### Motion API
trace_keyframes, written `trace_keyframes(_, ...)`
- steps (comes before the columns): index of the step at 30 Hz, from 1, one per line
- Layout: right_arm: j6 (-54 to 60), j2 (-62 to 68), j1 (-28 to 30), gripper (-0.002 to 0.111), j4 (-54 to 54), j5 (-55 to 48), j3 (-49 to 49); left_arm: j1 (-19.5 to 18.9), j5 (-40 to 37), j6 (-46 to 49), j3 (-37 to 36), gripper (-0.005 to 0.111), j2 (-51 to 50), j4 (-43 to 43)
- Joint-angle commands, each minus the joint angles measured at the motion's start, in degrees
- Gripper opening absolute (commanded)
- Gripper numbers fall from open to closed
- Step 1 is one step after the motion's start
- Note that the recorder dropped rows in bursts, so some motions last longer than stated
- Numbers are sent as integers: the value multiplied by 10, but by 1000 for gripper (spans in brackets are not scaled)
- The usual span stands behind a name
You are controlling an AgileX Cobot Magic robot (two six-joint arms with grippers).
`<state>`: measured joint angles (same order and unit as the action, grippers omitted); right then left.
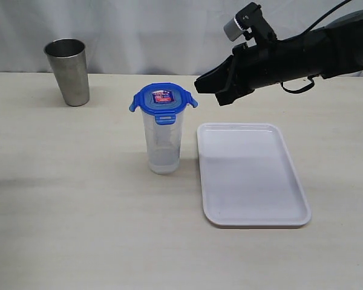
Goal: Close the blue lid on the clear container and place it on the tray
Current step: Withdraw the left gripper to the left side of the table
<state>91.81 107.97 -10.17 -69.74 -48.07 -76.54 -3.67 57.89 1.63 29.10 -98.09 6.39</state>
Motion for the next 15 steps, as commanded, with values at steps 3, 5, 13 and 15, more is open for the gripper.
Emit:
trace_keyframes(3, 0, -6, 0, 5, 2, 1, 3, -75, 23, -302, 42, 0, 2, -551)
trace_keyframes(5, 0, -6, 0, 5, 2, -1, 3, -78, -10, -328, 54, 0, 1, -635)
trace_keyframes(13, -2, -6, 0, 5, 4, -4, 3, -58, 121, -241, 78, 0, -125, -760)
trace_keyframes(15, -2, -6, 0, 5, 4, -4, 3, -44, 121, -239, 100, 3, -162, -758)
